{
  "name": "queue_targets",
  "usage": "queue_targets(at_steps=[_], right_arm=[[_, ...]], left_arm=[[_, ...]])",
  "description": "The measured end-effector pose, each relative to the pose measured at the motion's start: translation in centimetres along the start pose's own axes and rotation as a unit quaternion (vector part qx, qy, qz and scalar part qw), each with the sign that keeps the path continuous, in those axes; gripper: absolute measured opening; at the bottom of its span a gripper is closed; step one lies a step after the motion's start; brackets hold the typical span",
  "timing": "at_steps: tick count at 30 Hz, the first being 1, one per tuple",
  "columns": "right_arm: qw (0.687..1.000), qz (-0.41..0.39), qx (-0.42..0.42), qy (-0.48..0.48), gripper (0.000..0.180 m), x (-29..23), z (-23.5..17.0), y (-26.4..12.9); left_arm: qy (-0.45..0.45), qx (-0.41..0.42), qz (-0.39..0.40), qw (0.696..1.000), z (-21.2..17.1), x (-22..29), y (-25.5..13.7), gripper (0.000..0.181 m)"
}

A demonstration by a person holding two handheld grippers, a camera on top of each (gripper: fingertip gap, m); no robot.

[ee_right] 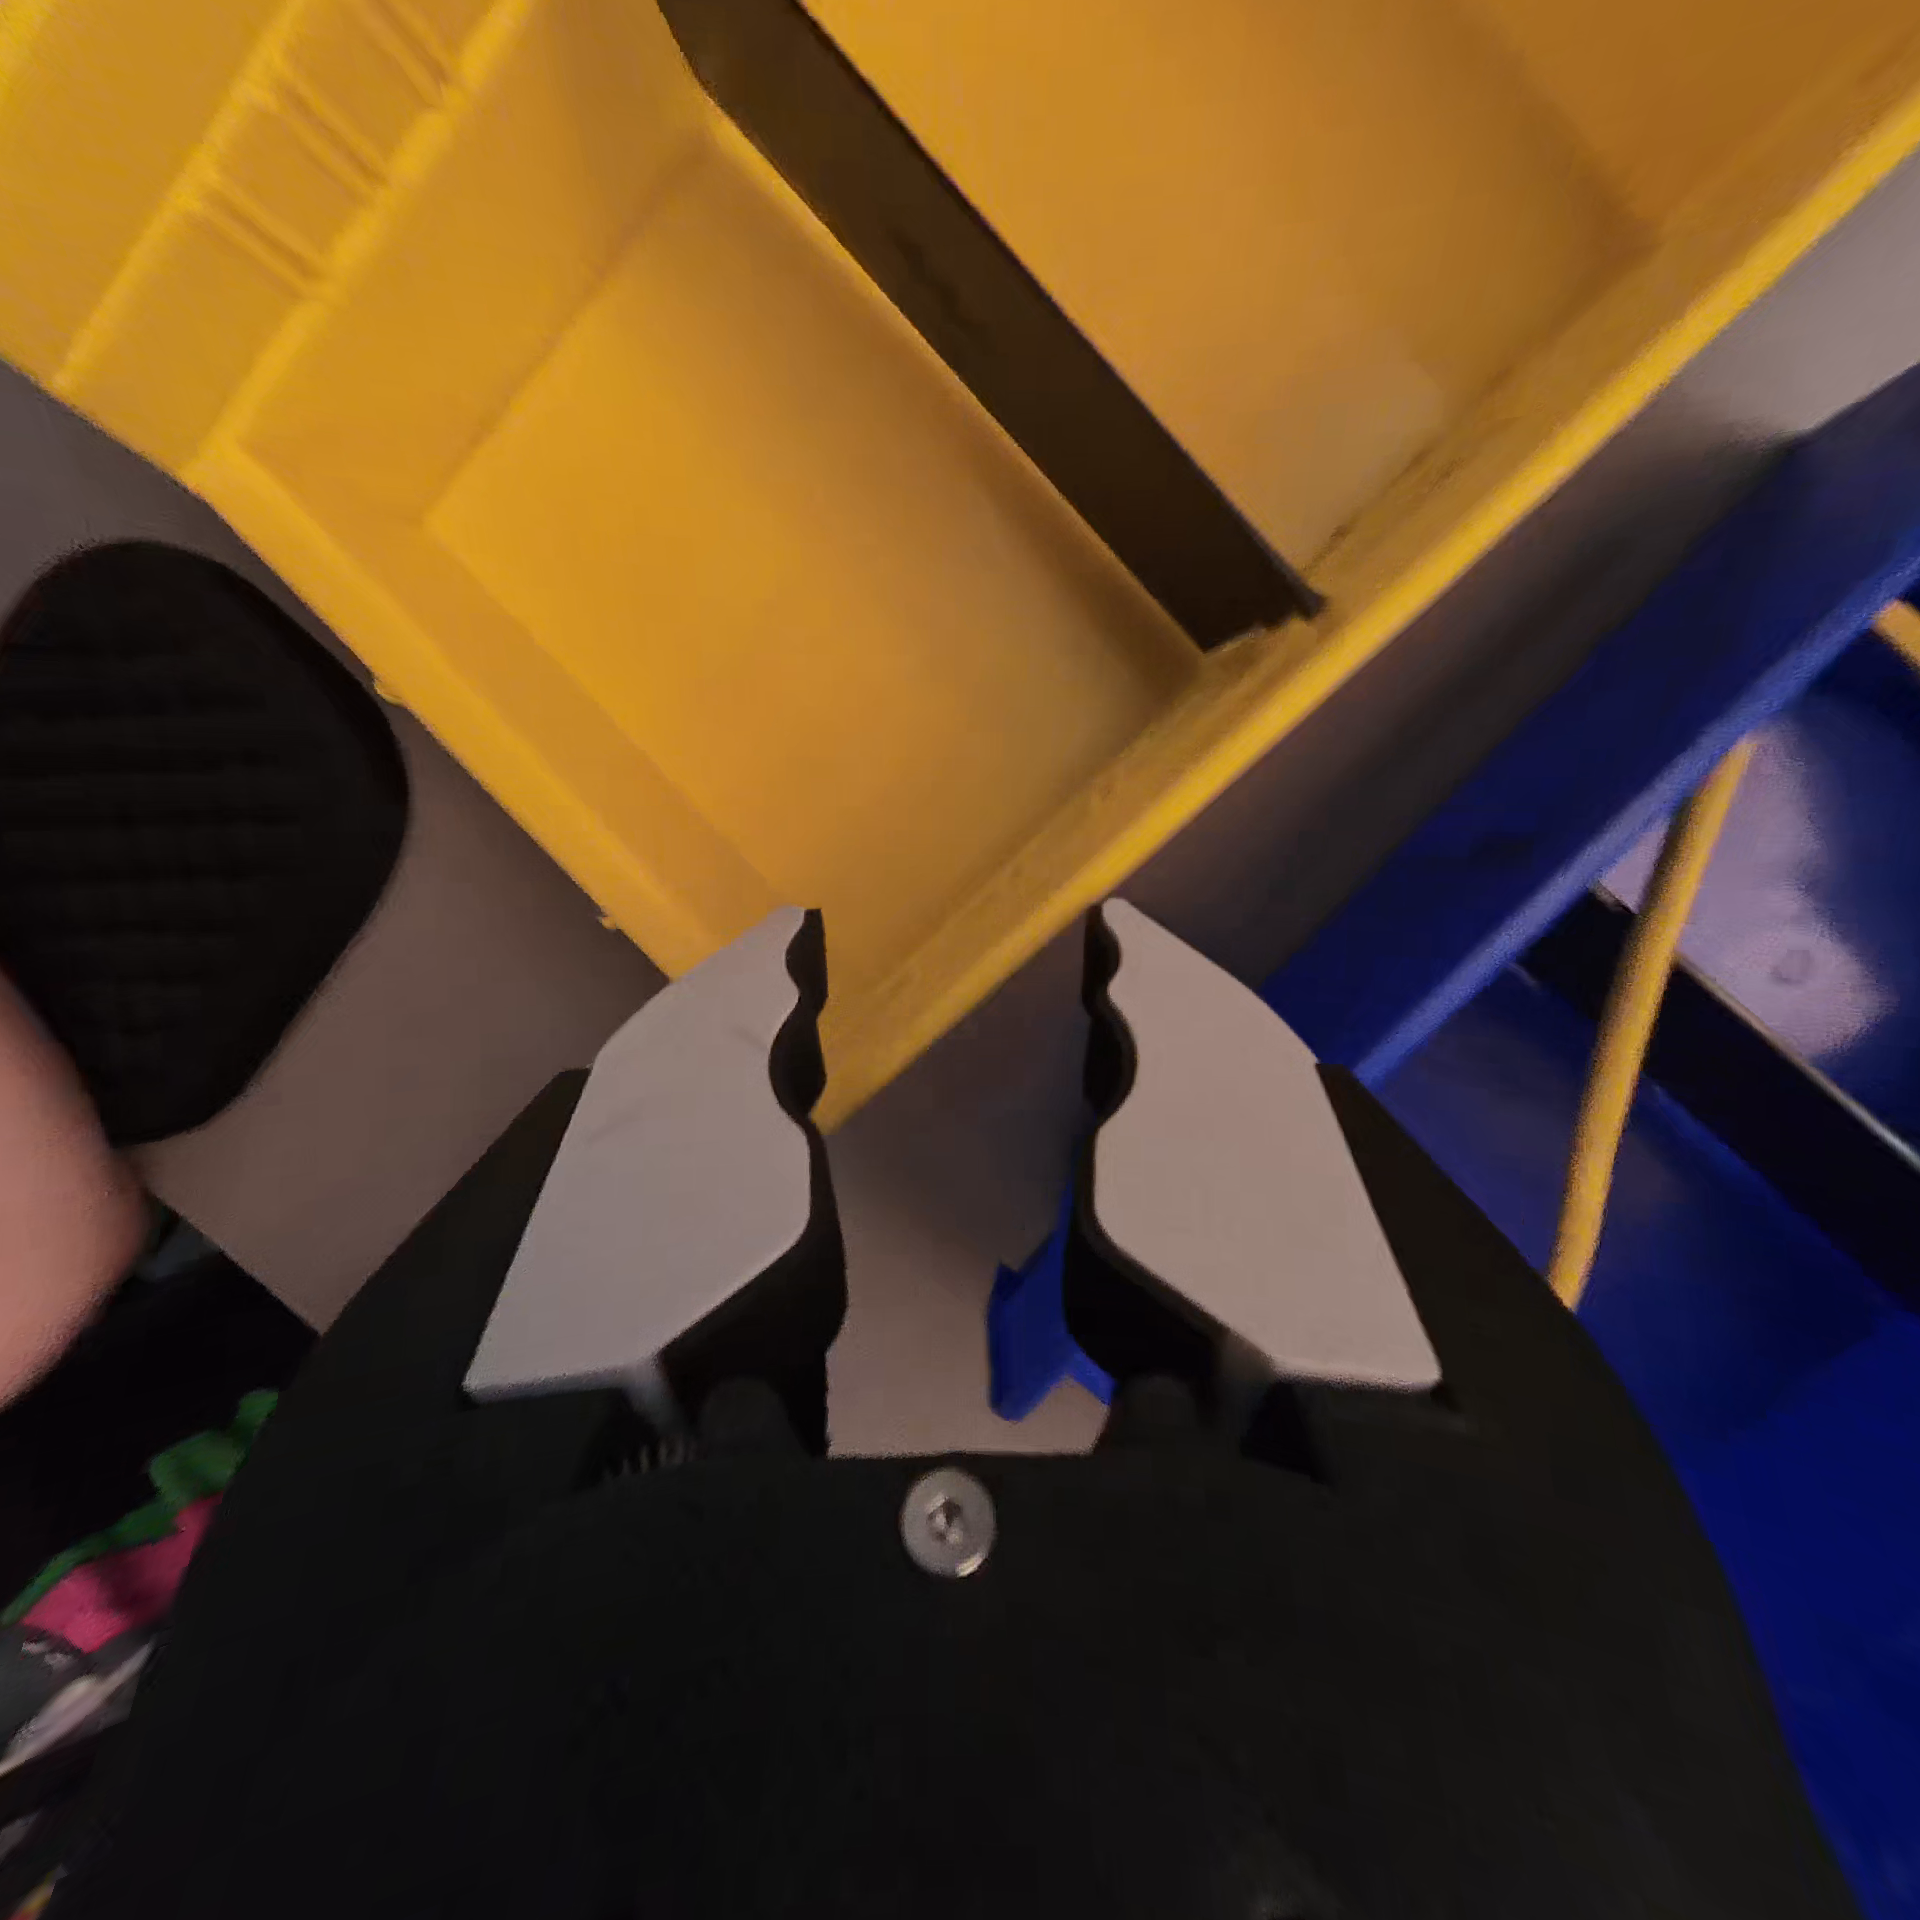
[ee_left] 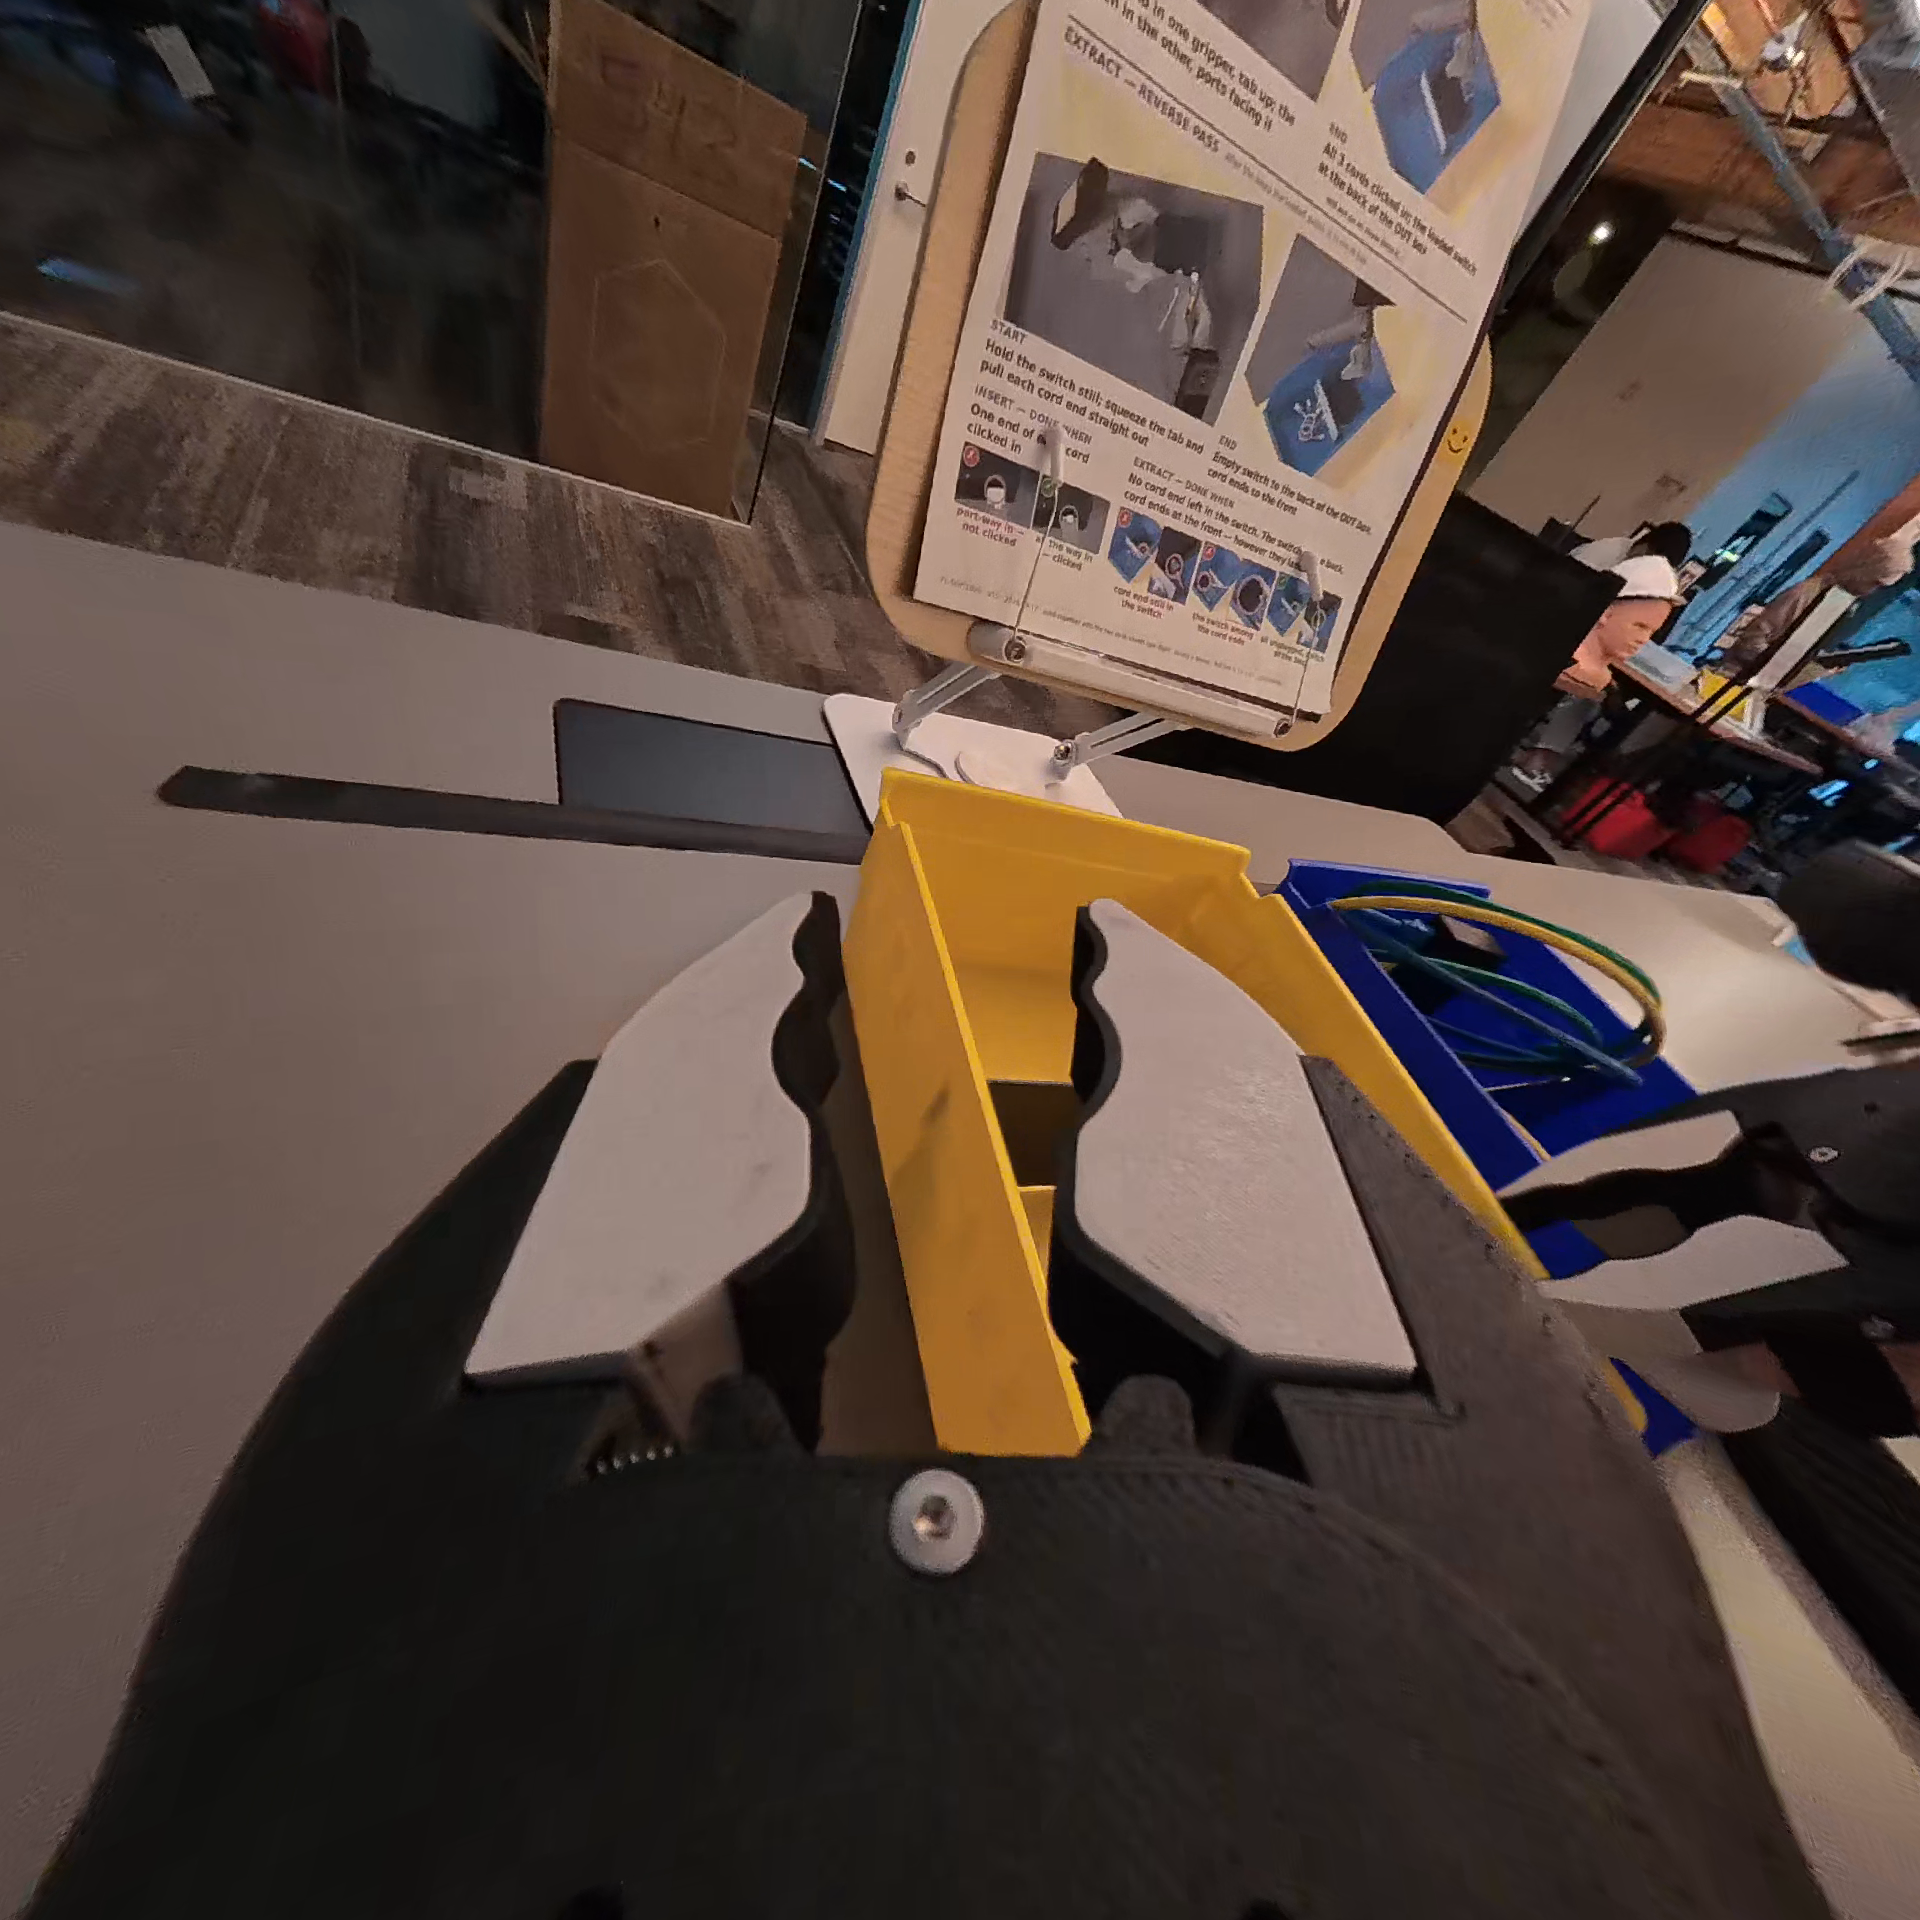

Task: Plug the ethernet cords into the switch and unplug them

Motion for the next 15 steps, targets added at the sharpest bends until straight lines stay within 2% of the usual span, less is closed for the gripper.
queue_targets(at_steps=[4,9,11,14,15], right_arm=[[0.999,-0.041,-0.022,0.021,0.049,-0.3,2.1,1.2],[0.994,-0.095,-0.022,0.049,0.046,0.0,5.1,3.5],[0.99,-0.127,-0.03,0.047,0.047,0.6,5.7,4.8],[0.987,-0.158,-0.033,0.016,0.037,1.5,6.8,5.4],[0.986,-0.159,-0.046,0.018,0.042,1.9,6.9,5.6]], left_arm=[[0.025,0.007,0.013,1.0,0.3,0.2,-0.3,0.04],[0.014,0.017,0.005,1.0,0.4,-0.2,-0.9,0.038],[0.007,0.024,-0.001,1.0,0.5,-0.4,-1.1,0.037],[-0.001,0.03,-0.012,0.999,0.6,-0.6,-1.3,0.037],[-0.002,0.032,-0.014,0.999,0.7,-0.6,-1.3,0.037]])
Point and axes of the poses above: each gripper's, where its closed fingertips meet, y out along the fingers, z out of its top, x = y × z across the jaws, the point moved 4 cm from there along -y, back along the fingers, and after that the axes turned 8 degrees about y, right-handed, at the moved point
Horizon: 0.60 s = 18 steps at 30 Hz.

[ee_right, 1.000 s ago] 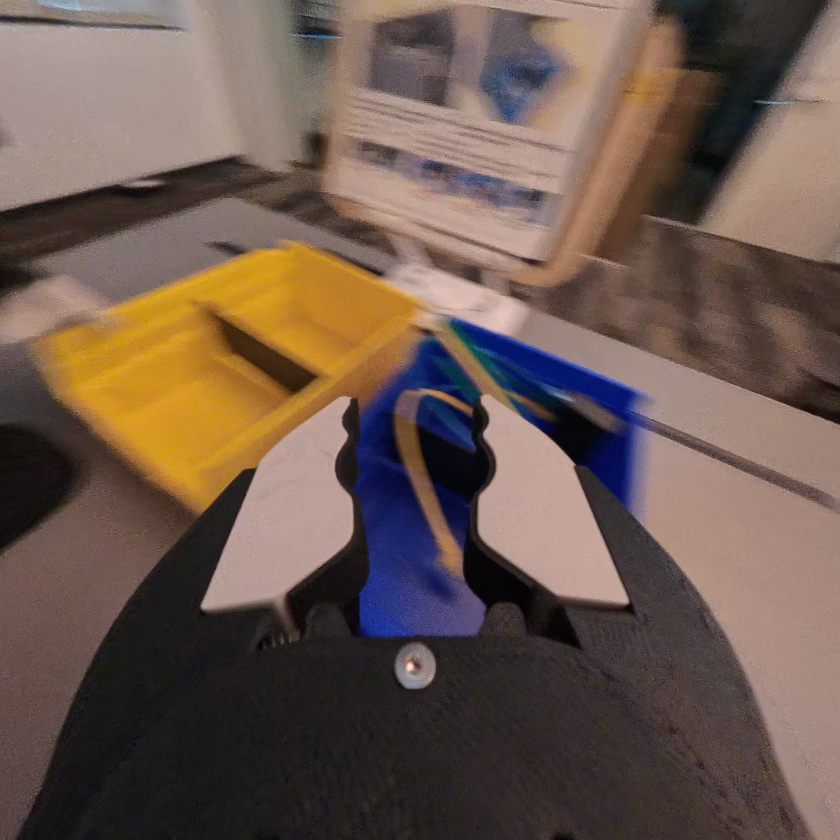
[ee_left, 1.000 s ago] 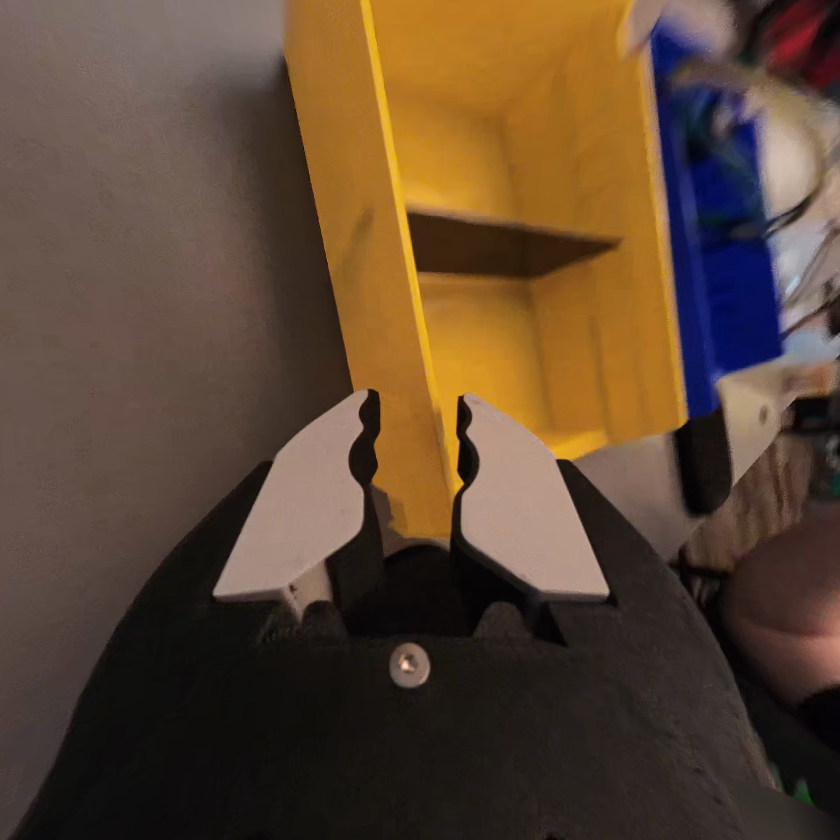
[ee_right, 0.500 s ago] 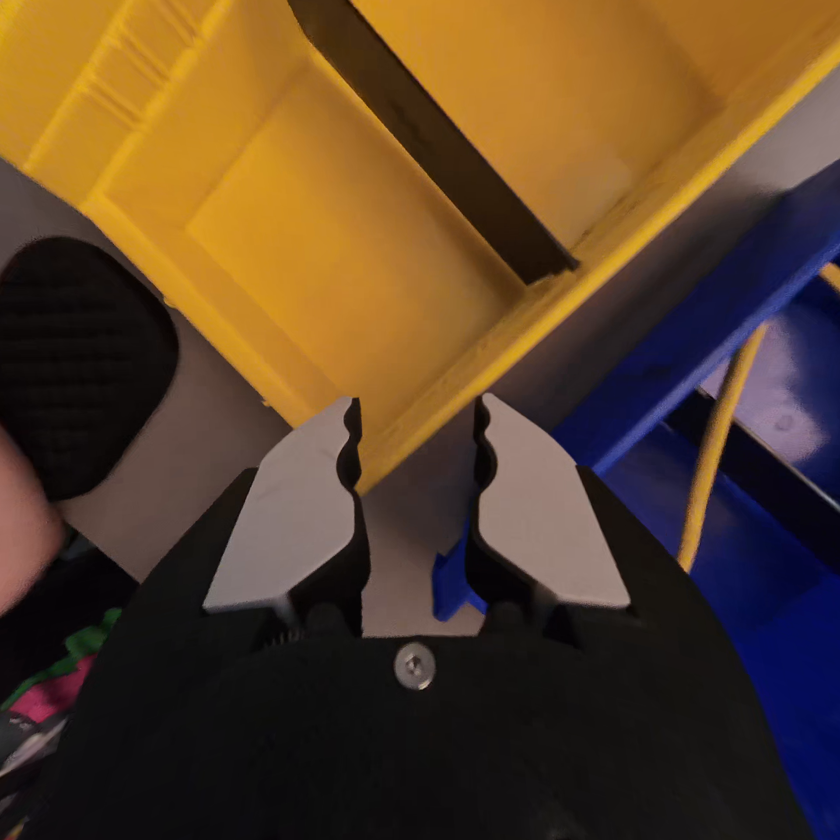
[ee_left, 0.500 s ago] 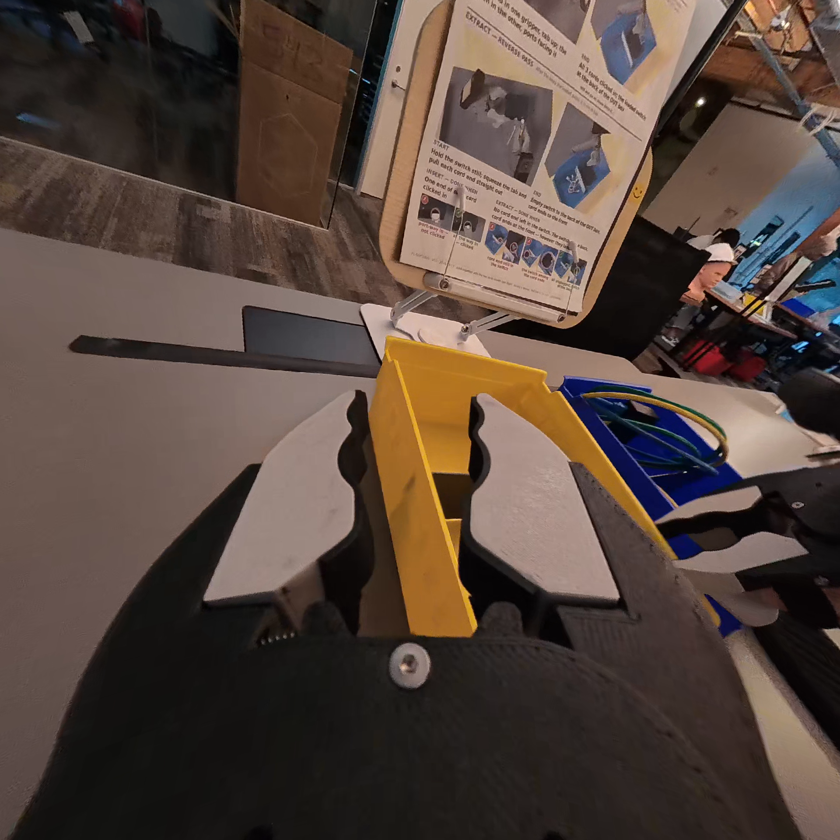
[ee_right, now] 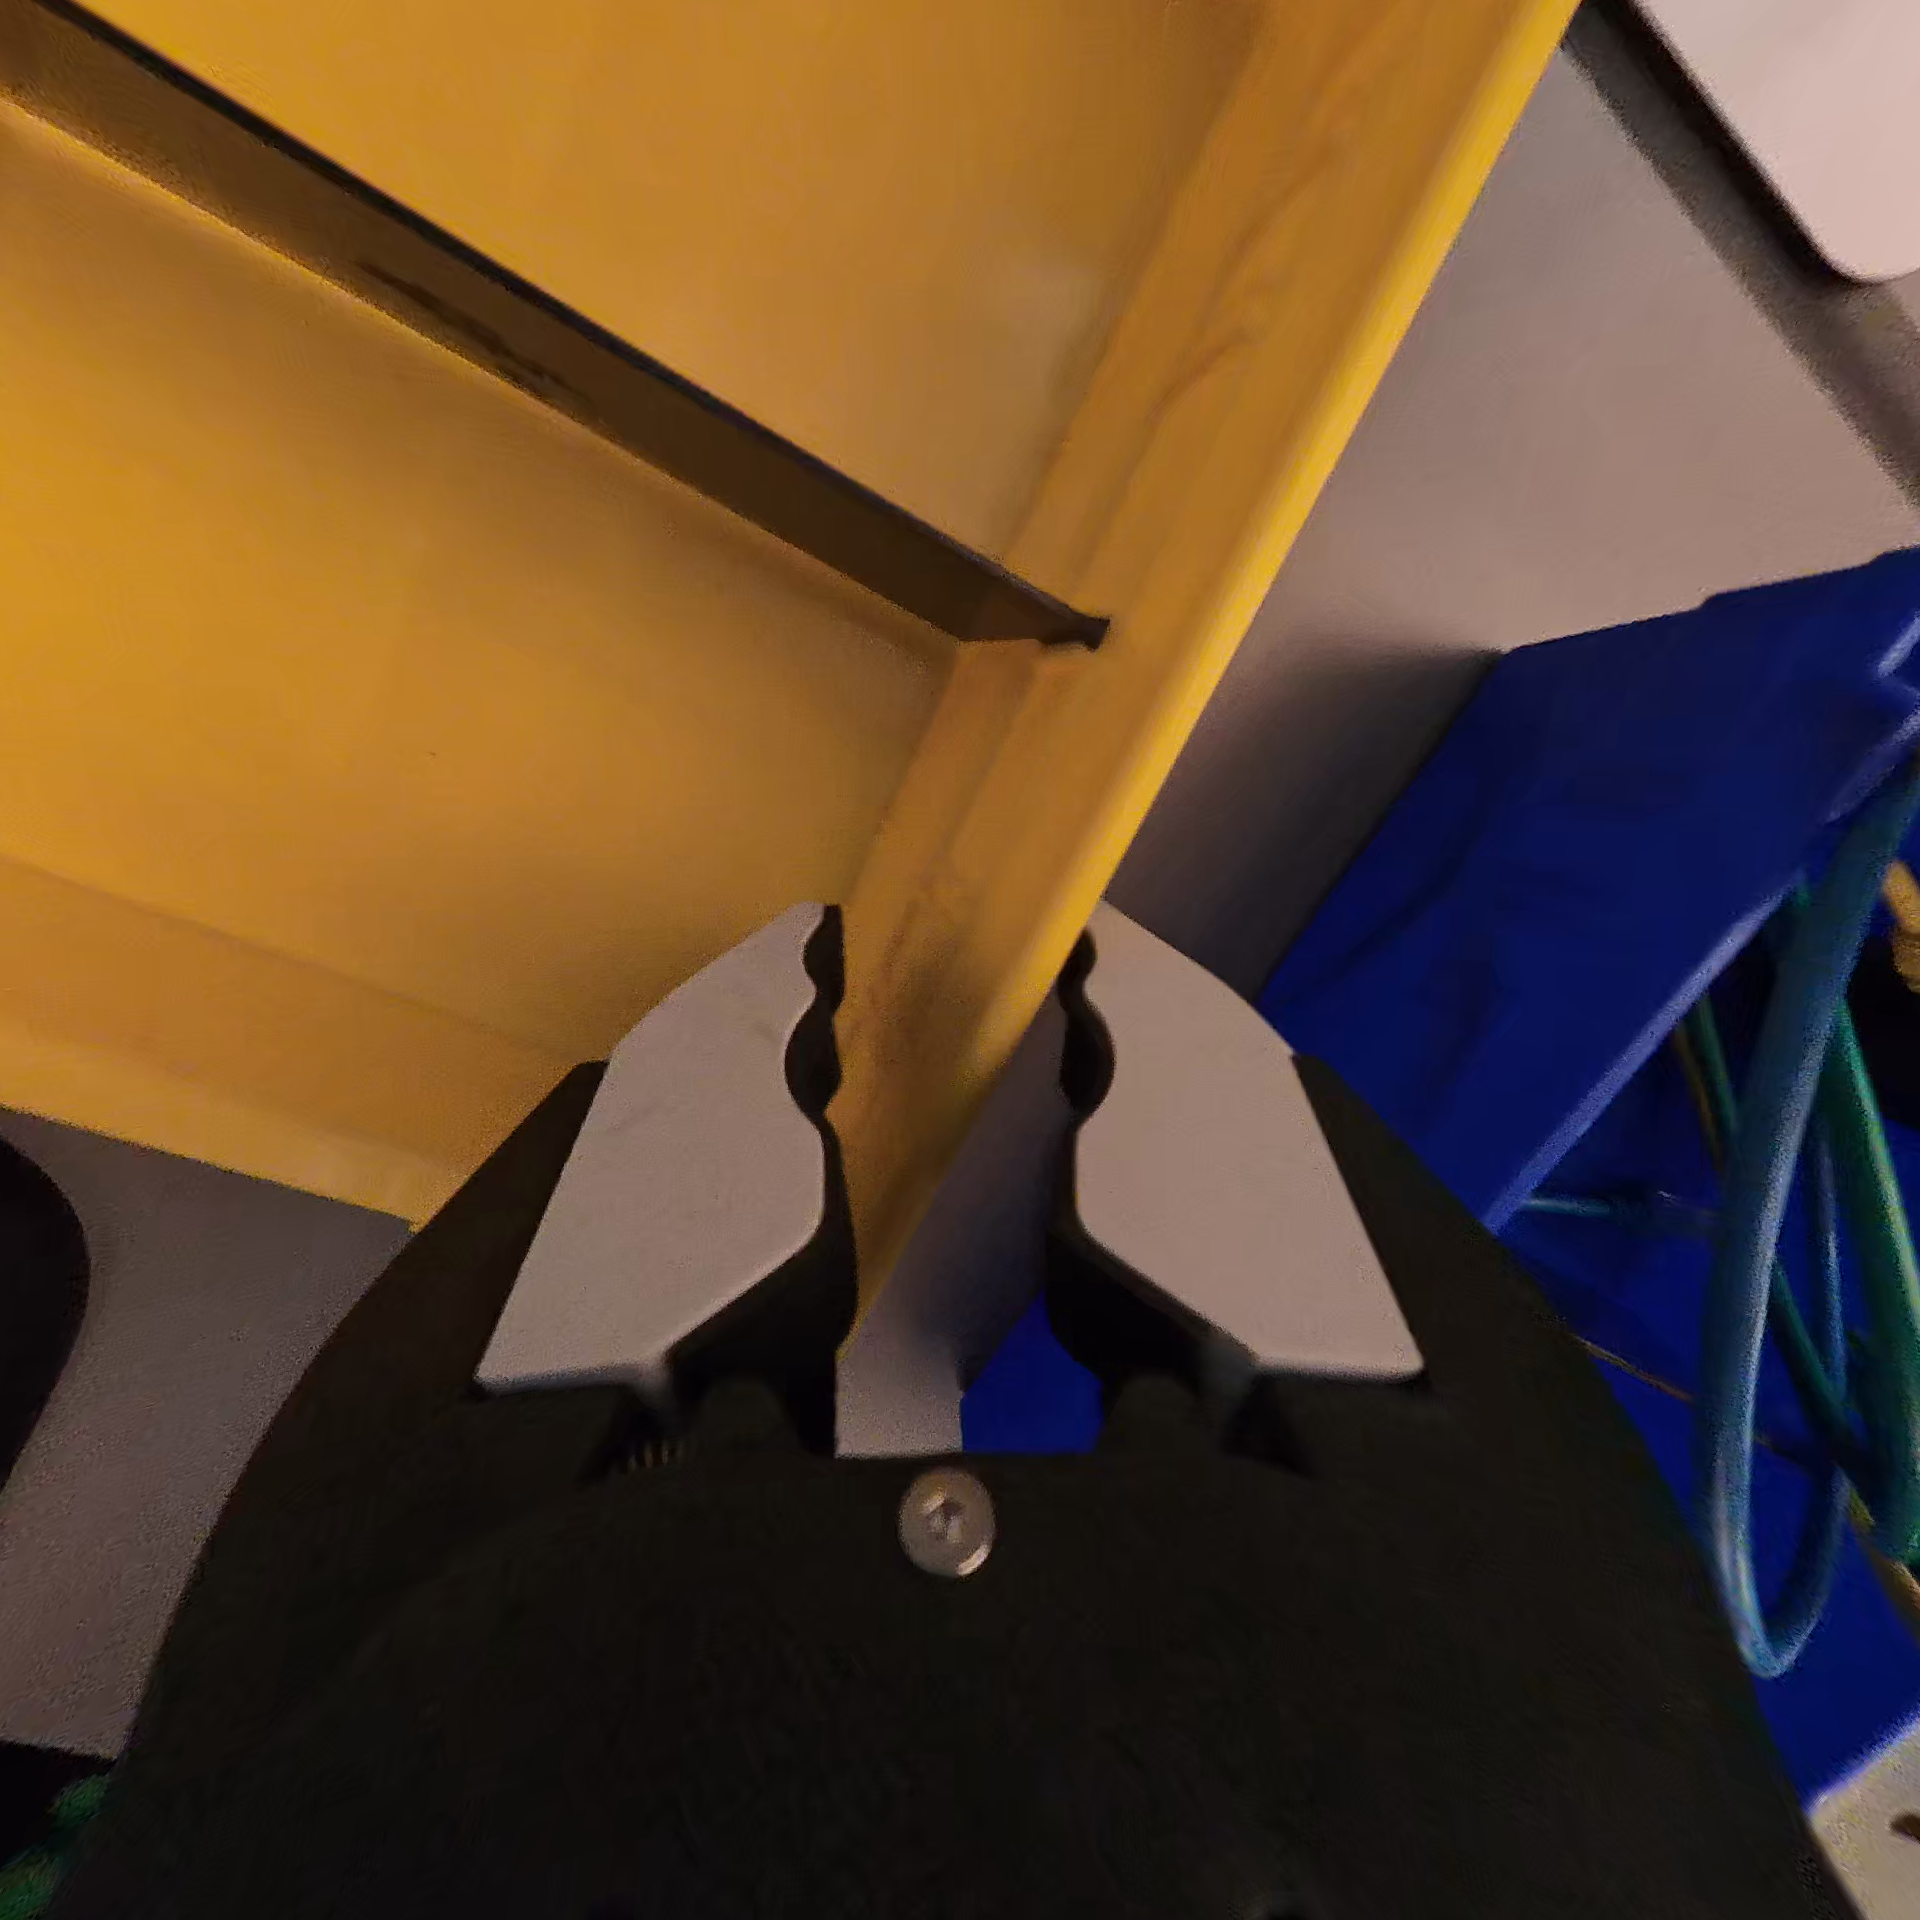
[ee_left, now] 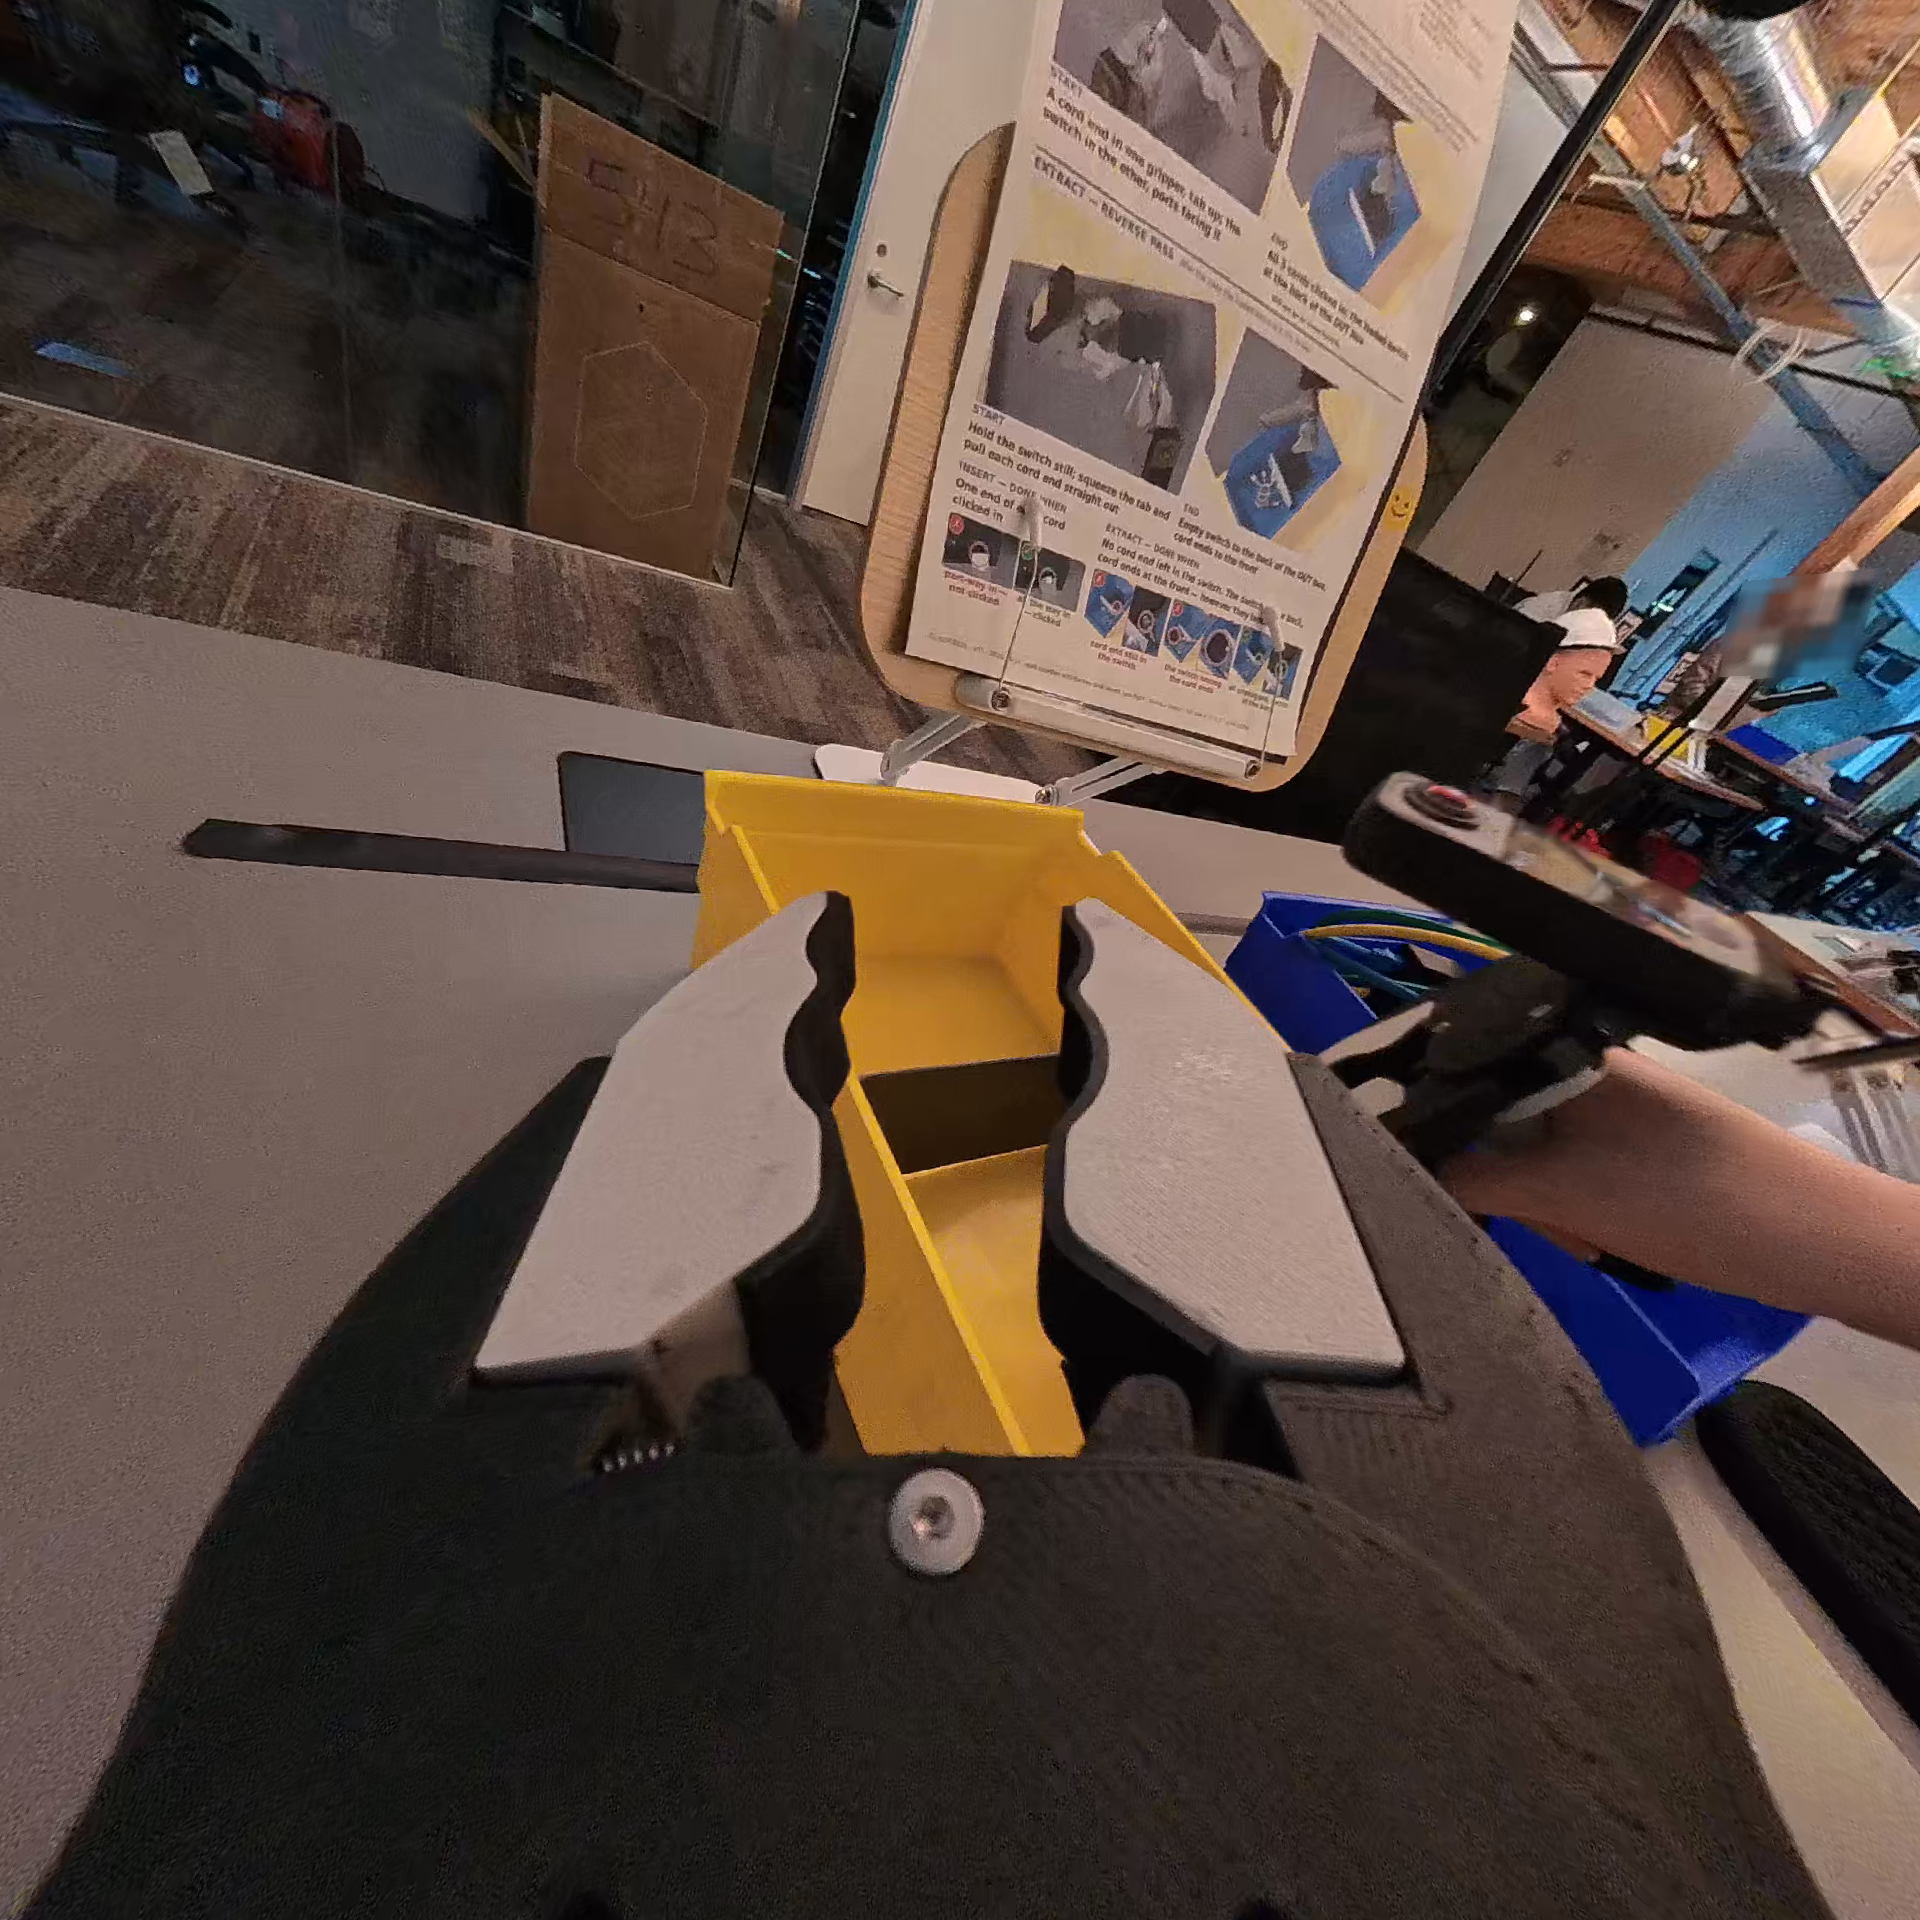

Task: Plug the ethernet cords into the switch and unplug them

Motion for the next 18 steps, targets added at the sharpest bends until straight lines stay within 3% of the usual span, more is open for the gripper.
queue_targets(at_steps=[5,9,11,13,18], right_arm=[[0.996,0.042,-0.058,0.044,0.042,0.2,-0.7,1.7],[0.989,0.097,-0.096,0.049,0.024,-0.6,-0.8,2.7],[0.979,0.146,-0.11,0.094,0.014,-0.8,-0.4,2.8],[0.982,0.13,-0.11,0.086,0.01,-0.4,-0.2,2.8],[0.972,0.177,-0.131,0.08,0.007,-1.8,0.3,0.9]], left_arm=[[-0.002,0.0,-0.007,1.0,0.0,-0.4,-0.1,0.036],[-0.011,0.002,-0.013,1.0,-0.2,-0.9,-0.2,0.036],[-0.011,0.006,-0.02,1.0,-0.2,-1.0,-0.4,0.036],[-0.002,0.023,-0.022,1.0,0.0,-1.4,-0.8,0.036],[-0.09,0.087,0.021,0.992,0.3,-5.6,-2.7,0.055]])
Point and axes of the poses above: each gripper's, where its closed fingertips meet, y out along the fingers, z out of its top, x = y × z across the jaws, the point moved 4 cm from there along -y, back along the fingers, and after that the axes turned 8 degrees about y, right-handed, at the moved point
